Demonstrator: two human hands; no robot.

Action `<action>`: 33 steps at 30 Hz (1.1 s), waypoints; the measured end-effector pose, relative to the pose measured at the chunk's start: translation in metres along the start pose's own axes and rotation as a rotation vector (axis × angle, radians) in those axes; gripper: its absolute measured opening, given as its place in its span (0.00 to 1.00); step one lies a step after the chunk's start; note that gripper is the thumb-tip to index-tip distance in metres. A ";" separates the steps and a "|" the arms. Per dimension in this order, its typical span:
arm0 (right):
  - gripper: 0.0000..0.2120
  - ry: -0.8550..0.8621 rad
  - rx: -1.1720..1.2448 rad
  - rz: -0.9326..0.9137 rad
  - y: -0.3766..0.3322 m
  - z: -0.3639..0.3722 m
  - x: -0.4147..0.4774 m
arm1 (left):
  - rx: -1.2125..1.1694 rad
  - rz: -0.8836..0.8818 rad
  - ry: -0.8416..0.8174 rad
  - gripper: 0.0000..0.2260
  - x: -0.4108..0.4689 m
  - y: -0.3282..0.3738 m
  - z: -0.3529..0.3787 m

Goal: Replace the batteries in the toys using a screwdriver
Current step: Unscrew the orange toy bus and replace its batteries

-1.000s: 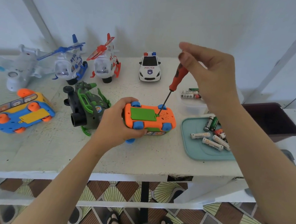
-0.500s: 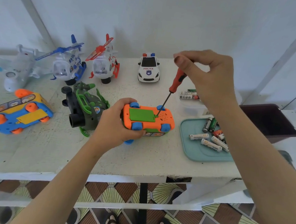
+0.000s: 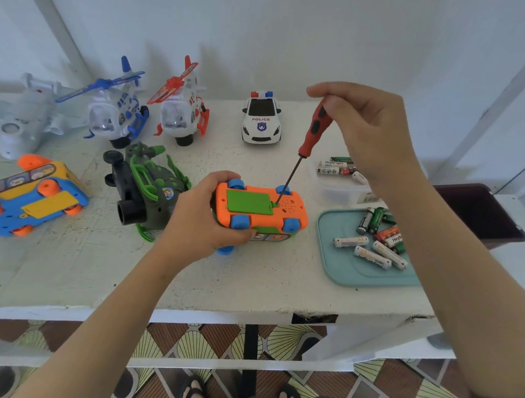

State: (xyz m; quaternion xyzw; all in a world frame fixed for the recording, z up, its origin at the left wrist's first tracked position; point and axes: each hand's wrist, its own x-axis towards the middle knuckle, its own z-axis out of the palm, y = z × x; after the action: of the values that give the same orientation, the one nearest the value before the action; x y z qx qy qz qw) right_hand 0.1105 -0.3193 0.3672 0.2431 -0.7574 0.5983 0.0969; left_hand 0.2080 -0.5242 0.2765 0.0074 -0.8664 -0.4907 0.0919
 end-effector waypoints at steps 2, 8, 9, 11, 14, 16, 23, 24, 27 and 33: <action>0.08 0.031 -0.074 -0.034 -0.002 0.001 0.001 | 0.000 0.002 -0.005 0.32 0.000 0.000 0.000; 0.05 0.083 -0.043 -0.036 -0.003 0.001 -0.001 | 0.004 -0.002 0.001 0.33 0.002 -0.002 -0.001; 0.07 0.081 -0.040 -0.028 -0.003 0.001 -0.001 | 0.003 -0.005 0.002 0.33 0.002 -0.002 0.000; 0.08 0.057 -0.032 -0.019 -0.001 0.000 0.001 | 0.000 -0.006 0.001 0.32 0.002 -0.003 0.000; 0.07 -0.023 -0.054 -0.036 0.000 -0.004 0.004 | 0.009 -0.004 0.000 0.33 0.003 -0.005 0.000; 0.11 -0.083 -0.102 -0.041 -0.002 -0.006 0.004 | 0.017 0.004 -0.002 0.33 0.003 -0.005 -0.001; 0.06 -0.009 -0.053 -0.080 -0.011 -0.005 -0.005 | 0.004 -0.001 0.000 0.32 0.003 -0.003 -0.001; 0.05 0.015 -0.056 -0.075 -0.010 -0.005 -0.005 | 0.006 -0.003 -0.003 0.32 0.003 -0.004 -0.001; 0.09 0.039 -0.049 -0.033 -0.008 -0.005 -0.002 | 0.004 -0.005 -0.004 0.33 0.002 -0.003 -0.001; 0.12 -0.090 -0.032 -0.029 -0.006 -0.004 -0.004 | 0.016 -0.009 -0.005 0.32 0.001 -0.002 -0.002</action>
State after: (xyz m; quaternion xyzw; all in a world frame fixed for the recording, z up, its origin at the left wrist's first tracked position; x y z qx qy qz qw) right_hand 0.1169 -0.3154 0.3717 0.2792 -0.7667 0.5732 0.0751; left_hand 0.2066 -0.5270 0.2756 0.0108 -0.8705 -0.4843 0.0874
